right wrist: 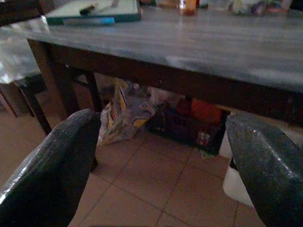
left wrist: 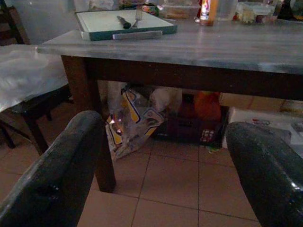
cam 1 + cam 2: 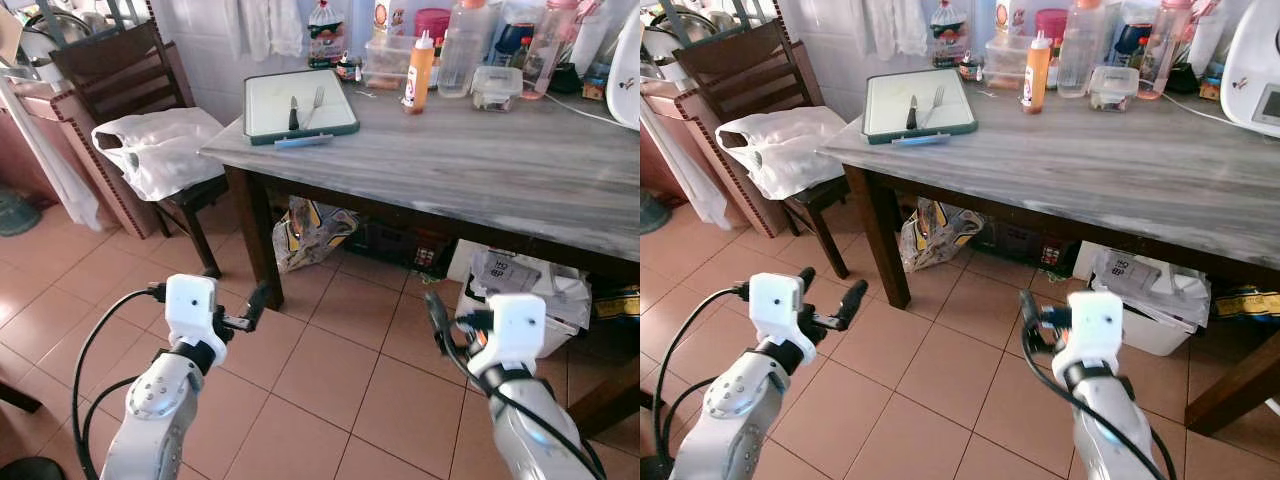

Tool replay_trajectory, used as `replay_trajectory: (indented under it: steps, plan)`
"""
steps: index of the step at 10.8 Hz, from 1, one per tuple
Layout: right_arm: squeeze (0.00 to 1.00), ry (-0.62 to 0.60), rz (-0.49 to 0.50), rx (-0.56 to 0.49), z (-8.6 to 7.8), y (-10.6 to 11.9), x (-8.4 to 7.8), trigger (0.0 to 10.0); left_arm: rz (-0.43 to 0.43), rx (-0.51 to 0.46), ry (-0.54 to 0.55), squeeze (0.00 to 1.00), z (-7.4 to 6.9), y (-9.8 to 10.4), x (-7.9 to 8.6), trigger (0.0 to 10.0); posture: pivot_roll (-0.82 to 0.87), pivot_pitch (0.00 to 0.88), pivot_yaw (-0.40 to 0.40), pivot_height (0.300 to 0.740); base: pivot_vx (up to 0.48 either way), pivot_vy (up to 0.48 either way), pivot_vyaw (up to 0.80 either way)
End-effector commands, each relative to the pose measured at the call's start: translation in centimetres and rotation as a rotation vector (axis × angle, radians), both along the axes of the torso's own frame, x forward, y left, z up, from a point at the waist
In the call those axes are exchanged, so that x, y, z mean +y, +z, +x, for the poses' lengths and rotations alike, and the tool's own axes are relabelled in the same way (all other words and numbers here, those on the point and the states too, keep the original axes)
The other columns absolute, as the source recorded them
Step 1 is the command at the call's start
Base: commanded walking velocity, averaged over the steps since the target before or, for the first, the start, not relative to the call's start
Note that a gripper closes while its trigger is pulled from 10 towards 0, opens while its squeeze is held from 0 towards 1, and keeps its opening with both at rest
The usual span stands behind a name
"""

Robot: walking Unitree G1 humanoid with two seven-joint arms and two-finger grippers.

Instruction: Setting the table

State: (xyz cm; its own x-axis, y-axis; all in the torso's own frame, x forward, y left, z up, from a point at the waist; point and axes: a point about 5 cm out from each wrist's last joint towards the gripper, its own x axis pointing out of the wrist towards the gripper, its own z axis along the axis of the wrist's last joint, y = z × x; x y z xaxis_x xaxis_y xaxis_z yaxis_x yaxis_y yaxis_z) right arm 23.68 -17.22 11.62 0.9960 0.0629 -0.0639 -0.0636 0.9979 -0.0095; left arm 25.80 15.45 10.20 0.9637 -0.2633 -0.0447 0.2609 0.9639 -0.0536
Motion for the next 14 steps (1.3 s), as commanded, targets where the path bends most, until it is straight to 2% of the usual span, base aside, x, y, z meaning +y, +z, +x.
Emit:
replay_trajectory:
  steps: [1, 2, 5, 7, 14]
  plan:
    - [0.0, -0.005, 0.011, -0.004, 0.1, 0.0, -0.2, 10.0, 0.018, 0.008, 0.024, 0.0, 0.0, -0.3, 0.5, 10.0, -0.01, 0.0, 0.051, 0.74, 0.0, 0.0, 0.0]
    - [0.0, -0.007, 0.012, -0.006, 0.2, 0.0, -0.3, 10.0, 0.016, 0.003, 0.023, 0.0, 0.2, -0.1, 0.4, 10.0, -0.01, 0.0, 0.047, 0.74, 0.0, 0.0, 0.0]
    - [0.0, -0.004, 0.018, 0.029, -0.6, -0.2, -0.4, 10.0, 0.036, 0.053, 0.06, 0.0, -0.6, -0.9, 1.2, 10.0, -0.01, 0.026, 0.038, 0.74, 0.0, 0.0, 0.0]
    - [0.0, 0.014, 0.007, 0.051, -0.7, -0.3, -0.2, 10.0, 0.017, 0.103, 0.079, 0.0, -0.7, -1.3, 1.1, 10.0, -0.01, 0.04, 0.023, 0.74, 0.0, 0.0, -0.76]
    - [0.0, 0.026, 0.008, 0.058, -0.3, -0.1, -0.3, 10.0, 0.045, 0.09, 0.112, 0.0, -0.5, -1.0, 1.2, 10.0, -0.02, 0.043, 0.014, 0.74, 0.0, 0.0, -0.68]
